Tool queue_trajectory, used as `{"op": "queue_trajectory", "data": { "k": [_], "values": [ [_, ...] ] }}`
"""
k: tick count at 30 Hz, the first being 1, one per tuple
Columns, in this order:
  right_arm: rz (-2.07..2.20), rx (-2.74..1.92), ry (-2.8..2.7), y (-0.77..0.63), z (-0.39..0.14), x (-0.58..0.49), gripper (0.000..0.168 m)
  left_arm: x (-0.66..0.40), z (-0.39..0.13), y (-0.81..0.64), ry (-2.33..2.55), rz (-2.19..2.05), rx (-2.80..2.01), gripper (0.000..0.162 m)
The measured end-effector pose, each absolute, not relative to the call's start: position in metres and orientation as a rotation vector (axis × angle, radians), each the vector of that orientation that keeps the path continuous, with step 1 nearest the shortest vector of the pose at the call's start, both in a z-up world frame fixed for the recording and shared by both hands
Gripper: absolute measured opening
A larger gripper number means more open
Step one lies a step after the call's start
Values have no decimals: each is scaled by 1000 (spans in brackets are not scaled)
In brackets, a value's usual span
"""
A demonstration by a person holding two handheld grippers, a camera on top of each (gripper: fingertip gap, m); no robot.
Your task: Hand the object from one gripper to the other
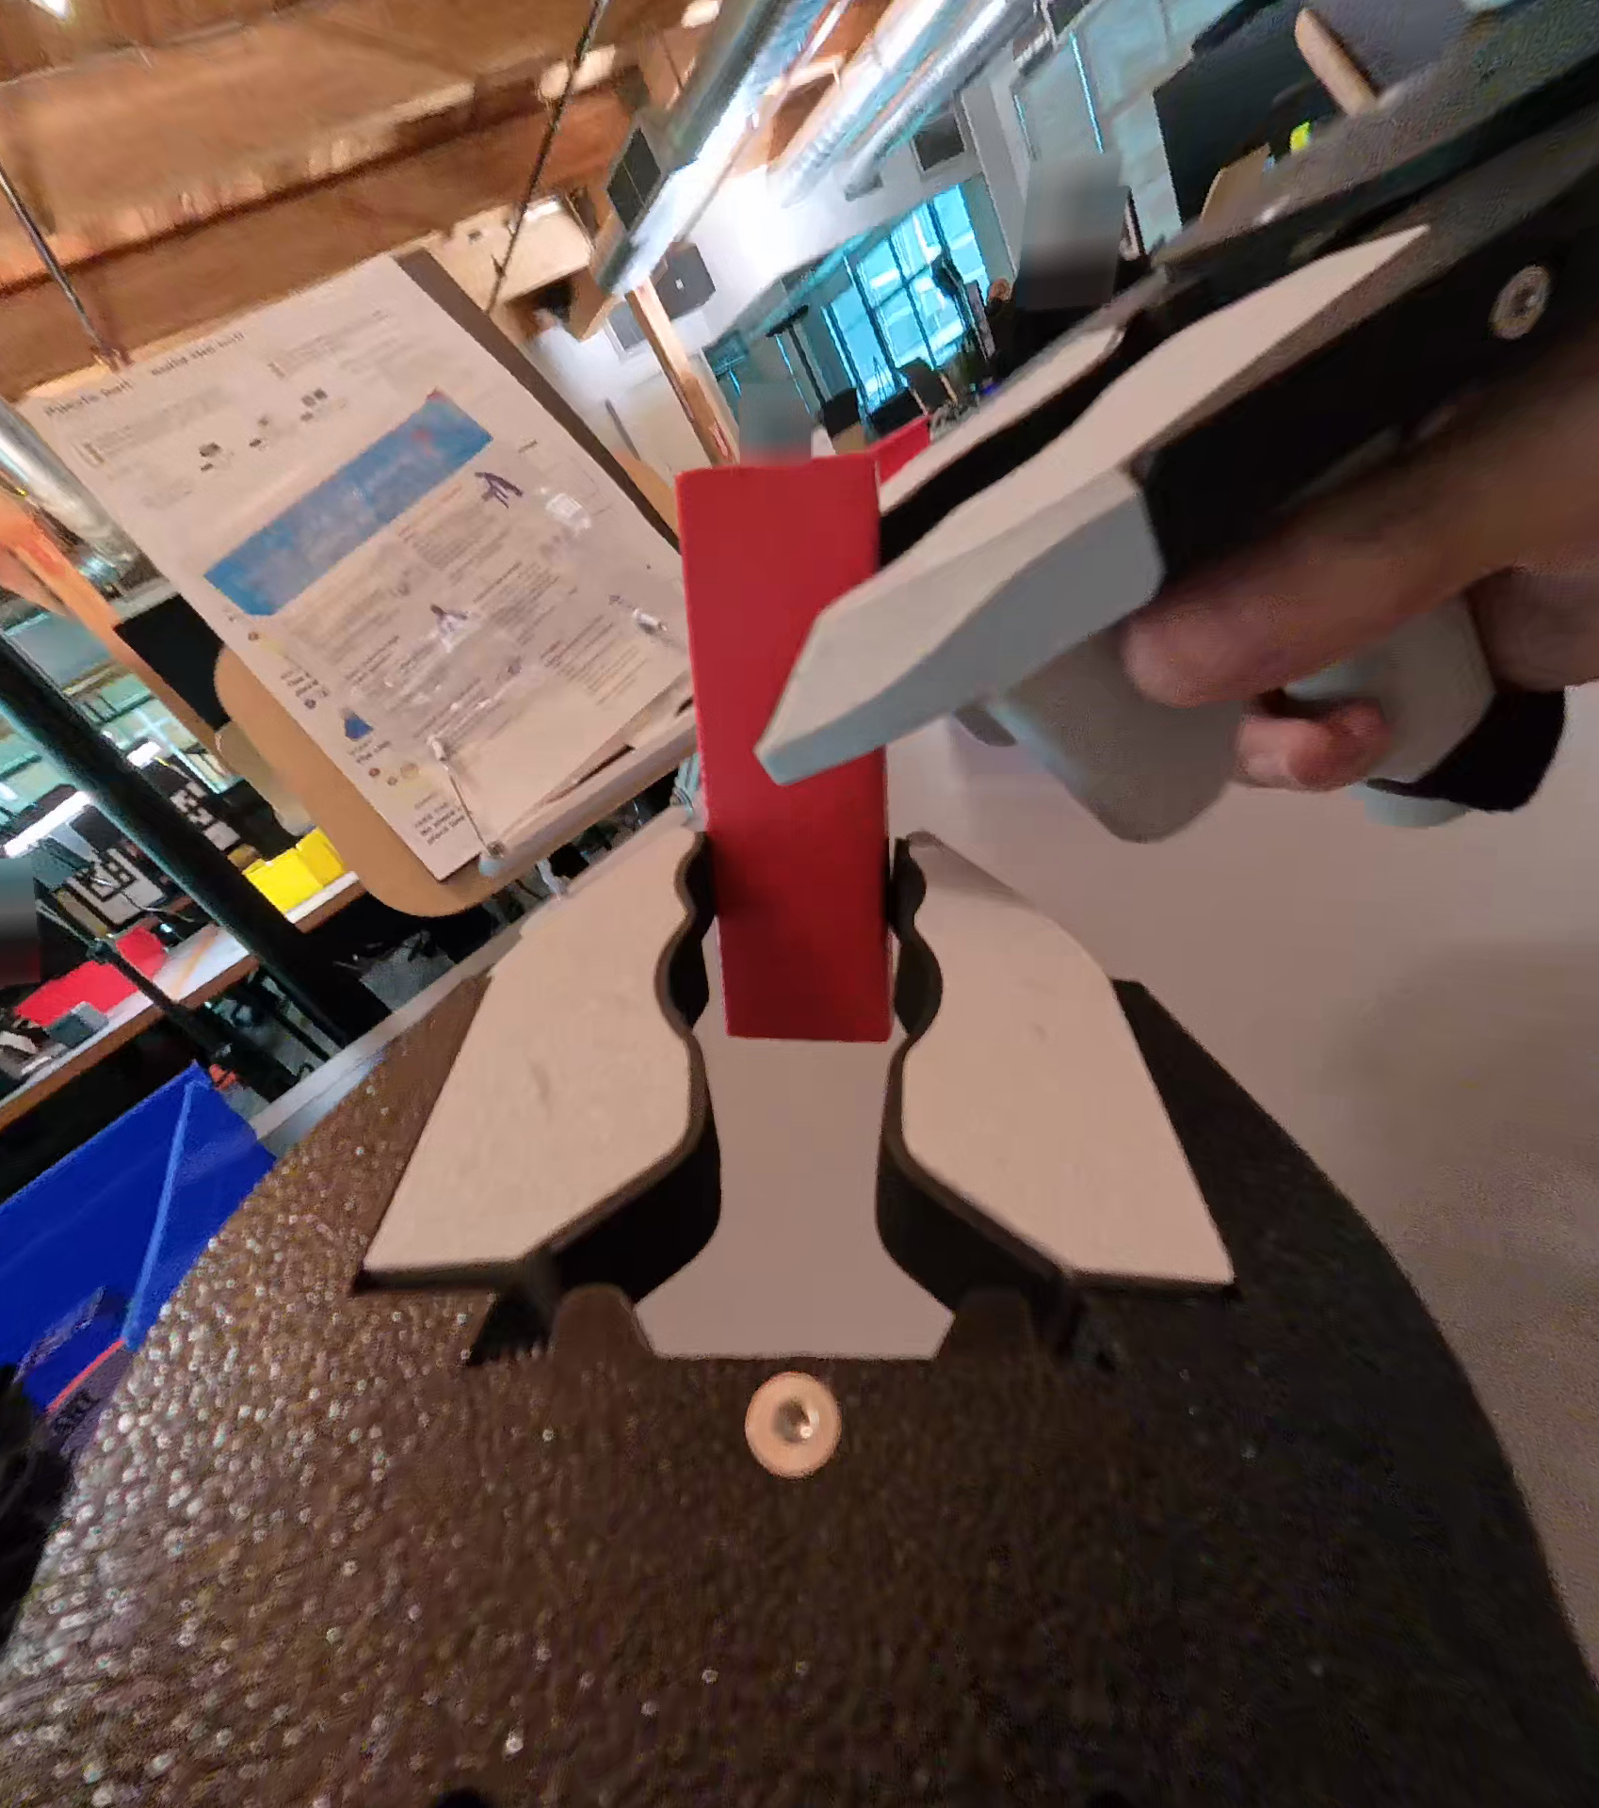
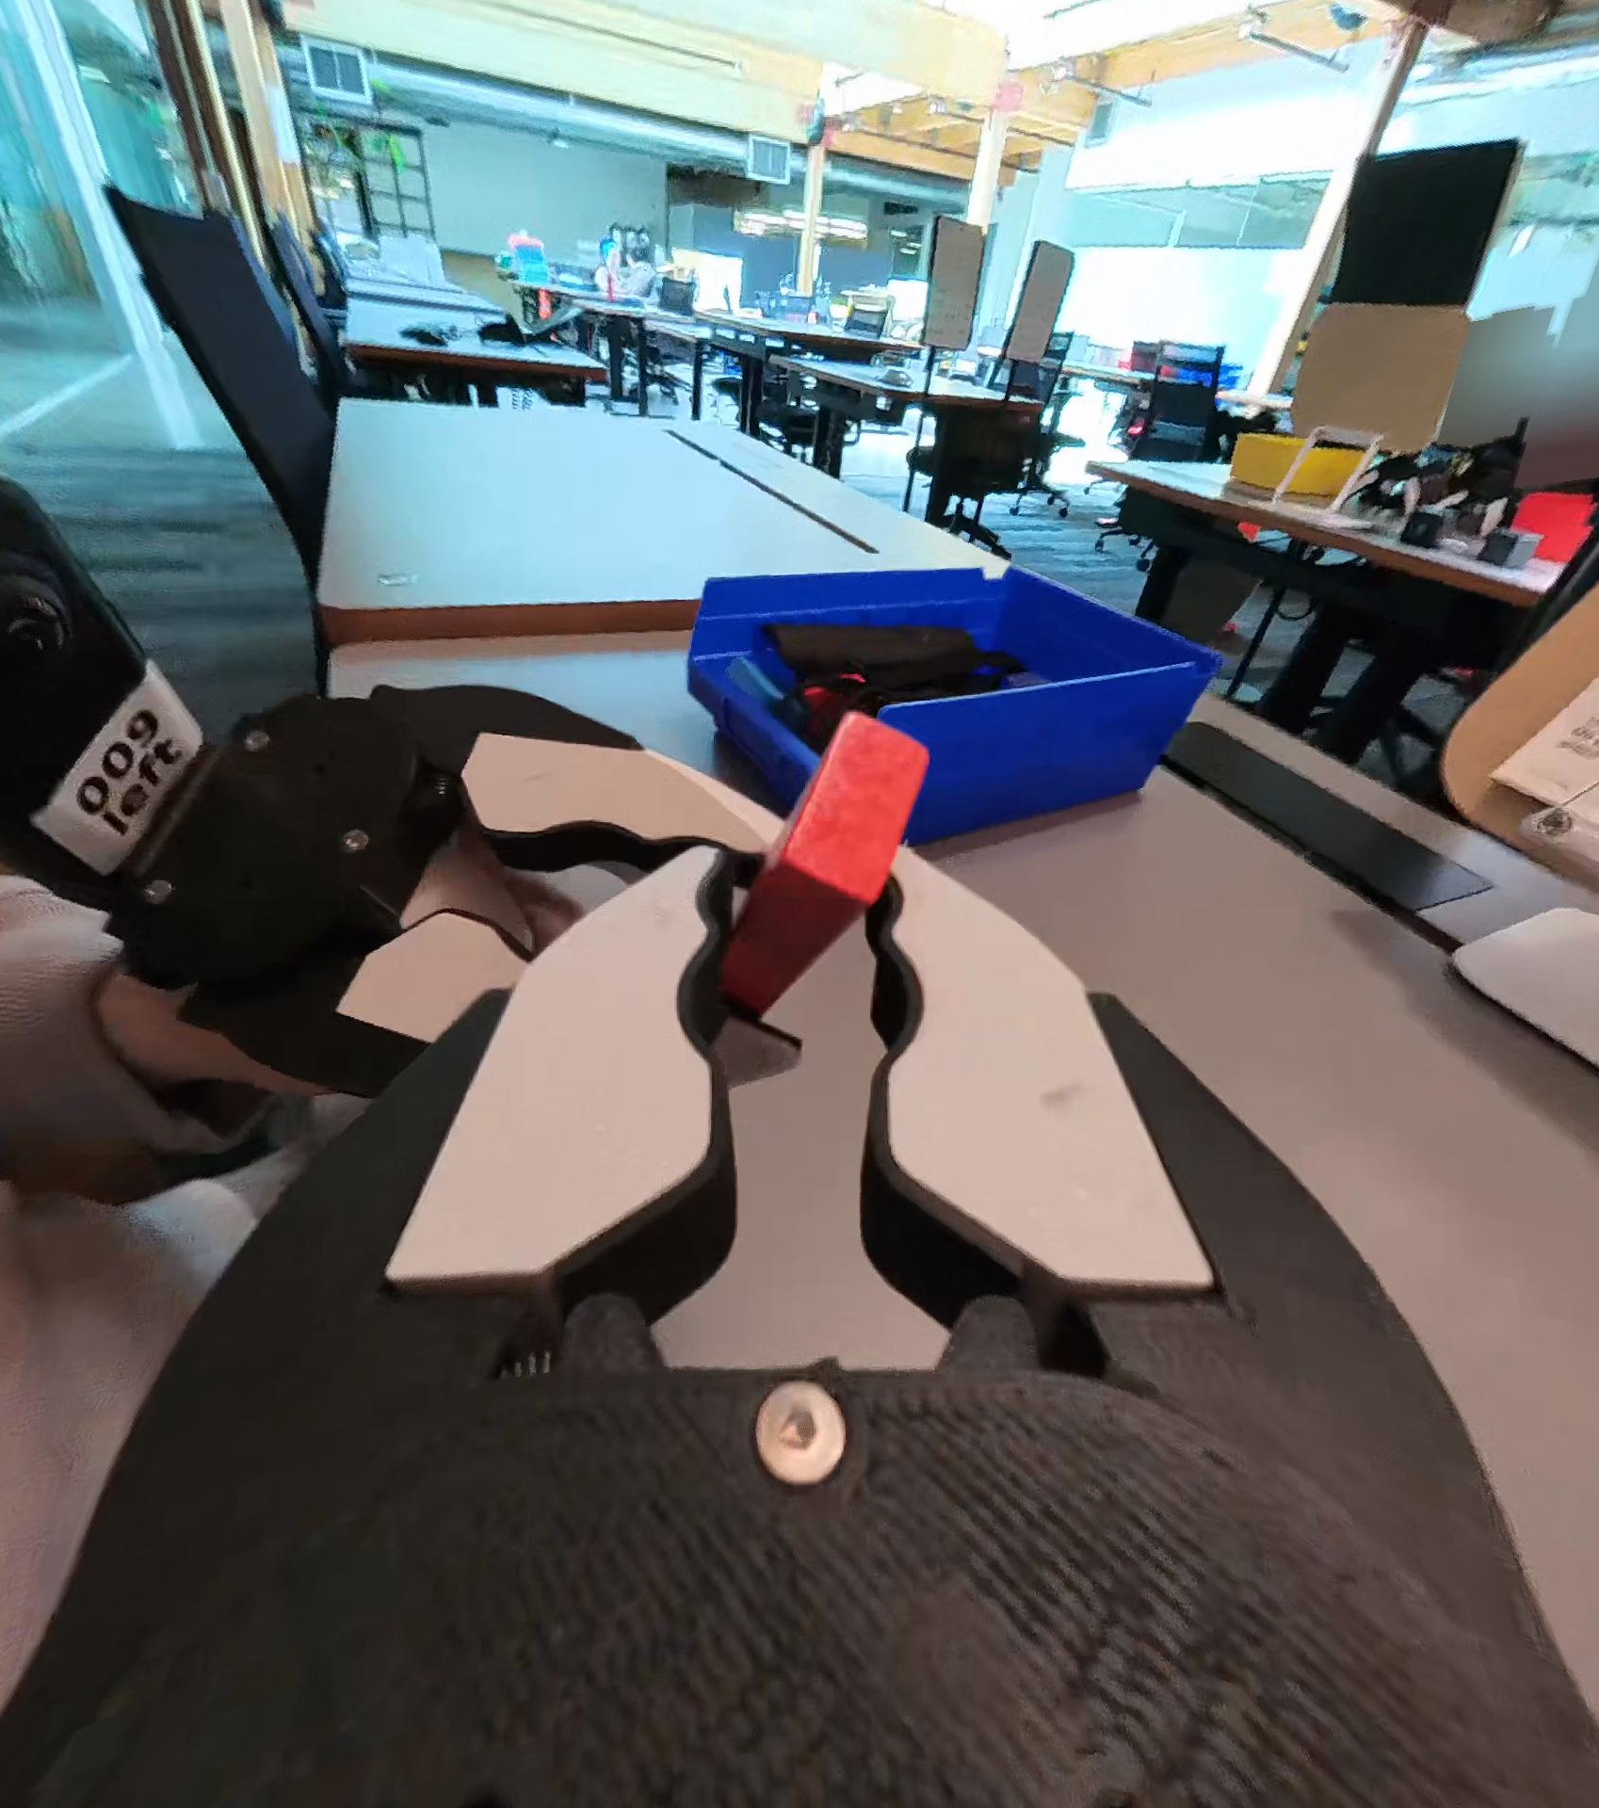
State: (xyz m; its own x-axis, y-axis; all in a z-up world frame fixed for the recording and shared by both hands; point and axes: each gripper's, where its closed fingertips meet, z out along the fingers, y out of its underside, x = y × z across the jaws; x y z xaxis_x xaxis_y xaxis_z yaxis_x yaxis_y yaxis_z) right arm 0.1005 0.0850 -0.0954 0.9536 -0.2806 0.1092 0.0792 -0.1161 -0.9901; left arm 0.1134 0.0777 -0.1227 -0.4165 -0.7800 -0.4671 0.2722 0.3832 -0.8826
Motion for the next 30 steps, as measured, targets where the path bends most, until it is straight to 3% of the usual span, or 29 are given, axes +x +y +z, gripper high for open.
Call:
{"op": "queue_trajectory", "data": {
  "k": [10,14,16,23,27,30],
  "values": [
    [-293,-1766,-160,80,-98,76,19,98,-124,61,1764,-1530,-370,36],
    [-91,-1717,-589,60,-101,19,17,60,-129,44,2097,-1818,-269,64],
    [-25,-1679,-700,50,-102,2,17,33,-138,38,2303,-1919,-166,67],
    [195,-1569,-776,45,-101,-23,17,-18,-144,32,2516,-2207,119,55],
    [328,-1505,-760,43,-97,-30,17,-30,-146,37,2568,-2368,192,38],
    [373,-1522,-775,44,-103,-35,17,-33,-148,37,2581,-2452,197,37]
  ]
}}
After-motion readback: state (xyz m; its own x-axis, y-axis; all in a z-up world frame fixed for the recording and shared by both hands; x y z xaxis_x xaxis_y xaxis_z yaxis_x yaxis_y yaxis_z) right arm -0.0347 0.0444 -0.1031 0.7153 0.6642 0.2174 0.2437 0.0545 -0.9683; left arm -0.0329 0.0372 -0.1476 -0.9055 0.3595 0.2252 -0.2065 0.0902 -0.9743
